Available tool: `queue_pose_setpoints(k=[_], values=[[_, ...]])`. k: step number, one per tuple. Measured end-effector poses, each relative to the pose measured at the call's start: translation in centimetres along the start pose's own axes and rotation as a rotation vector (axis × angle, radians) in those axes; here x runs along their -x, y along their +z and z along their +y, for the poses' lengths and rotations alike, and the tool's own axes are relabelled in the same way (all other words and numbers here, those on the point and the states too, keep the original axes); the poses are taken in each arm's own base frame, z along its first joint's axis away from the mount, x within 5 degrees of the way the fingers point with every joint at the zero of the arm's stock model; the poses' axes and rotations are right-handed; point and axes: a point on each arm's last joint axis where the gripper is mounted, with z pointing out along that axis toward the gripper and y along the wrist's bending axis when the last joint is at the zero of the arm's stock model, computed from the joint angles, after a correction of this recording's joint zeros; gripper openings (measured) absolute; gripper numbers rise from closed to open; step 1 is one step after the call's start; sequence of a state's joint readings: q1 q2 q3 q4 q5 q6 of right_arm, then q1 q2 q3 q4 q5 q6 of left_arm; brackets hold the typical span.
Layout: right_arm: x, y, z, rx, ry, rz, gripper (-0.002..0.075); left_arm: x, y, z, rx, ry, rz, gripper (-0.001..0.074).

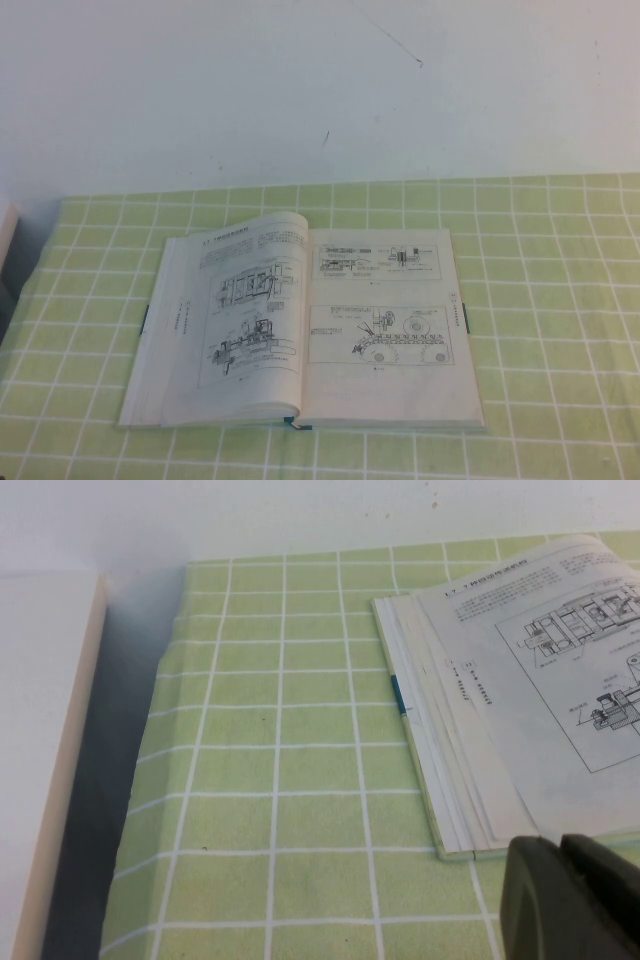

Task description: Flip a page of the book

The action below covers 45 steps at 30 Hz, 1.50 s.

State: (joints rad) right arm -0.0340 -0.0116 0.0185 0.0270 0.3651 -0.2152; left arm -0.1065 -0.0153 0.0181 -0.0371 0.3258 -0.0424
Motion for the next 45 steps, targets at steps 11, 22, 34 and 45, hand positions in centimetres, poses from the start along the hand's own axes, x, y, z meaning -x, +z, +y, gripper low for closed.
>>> queue_pose_setpoints(k=[11,22,34,45], values=[[0.0,0.0,0.0,0.0,0.0,0.0,-0.0003,0.0,0.0,0.0,0.001,0.002,0.0,-0.0004],[1.5,0.0,-0.3,-0.043,0.0,-0.193,-0.0003,1.7,-0.1,-0.1,-0.007,0.007,-0.204,-0.0004],[4.6,-1.3,-1.0,-0.121,0.01,-0.567,-0.0003,4.0,-0.9,-0.2,-0.019,0.007,-0.469,-0.0004],[4.8,-1.5,-1.1,-0.122,0.027,-0.594,-0.0003,4.2,-1.0,-0.2,-0.02,0.005,-0.491,-0.0004]])
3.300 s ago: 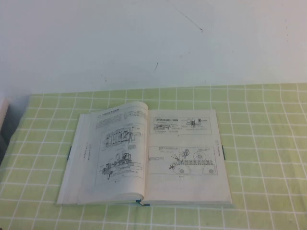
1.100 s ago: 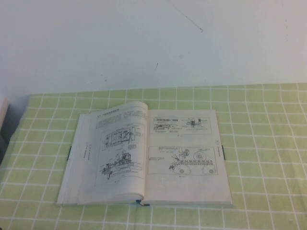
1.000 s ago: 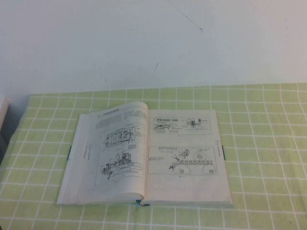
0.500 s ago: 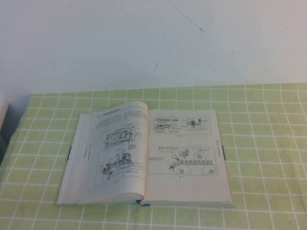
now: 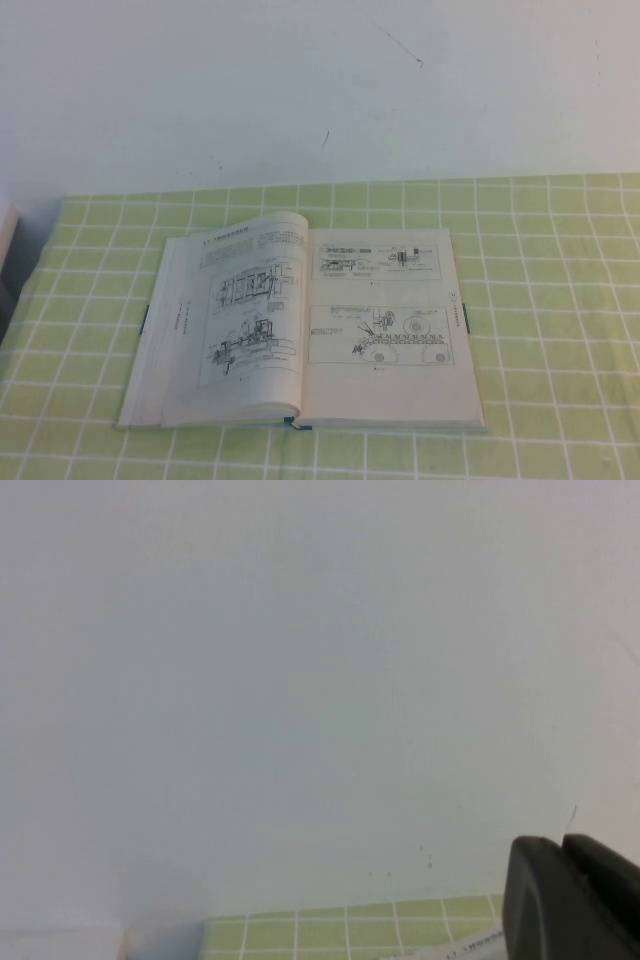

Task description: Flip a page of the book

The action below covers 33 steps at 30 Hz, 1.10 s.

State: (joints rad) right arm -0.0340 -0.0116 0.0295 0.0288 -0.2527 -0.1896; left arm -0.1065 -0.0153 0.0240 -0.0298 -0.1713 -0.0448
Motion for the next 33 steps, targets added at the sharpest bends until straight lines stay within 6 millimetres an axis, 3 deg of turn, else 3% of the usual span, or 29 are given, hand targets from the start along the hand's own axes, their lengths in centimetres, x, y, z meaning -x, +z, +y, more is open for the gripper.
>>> queue_pose_setpoints(k=[5,9,15,21,27,33], values=[[0.3,0.0,-0.1,-0.006,0.014,-0.033,-0.0003,0.2,0.0,0.0,0.002,-0.109,-0.02,-0.0004],[1.4,0.1,-0.1,0.02,0.019,0.088,-0.0003,0.7,0.0,-0.1,0.008,-0.169,0.068,-0.0004],[5.5,-0.3,-0.6,0.05,0.016,0.21,-0.0003,5.3,-0.1,-0.4,0.001,-0.183,0.069,-0.0004],[8.1,0.6,-0.8,0.122,0.0,0.494,-0.0003,10.1,0.6,-1.0,-0.008,-0.171,0.246,-0.0004],[9.1,3.2,0.1,0.317,-0.046,0.837,-0.0003,12.0,3.3,-2.4,-0.127,-0.144,0.471,-0.0004],[8.8,6.8,1.4,0.472,0.046,0.977,-0.0003,10.2,7.8,-4.5,-0.342,-0.23,0.655,-0.0004]])
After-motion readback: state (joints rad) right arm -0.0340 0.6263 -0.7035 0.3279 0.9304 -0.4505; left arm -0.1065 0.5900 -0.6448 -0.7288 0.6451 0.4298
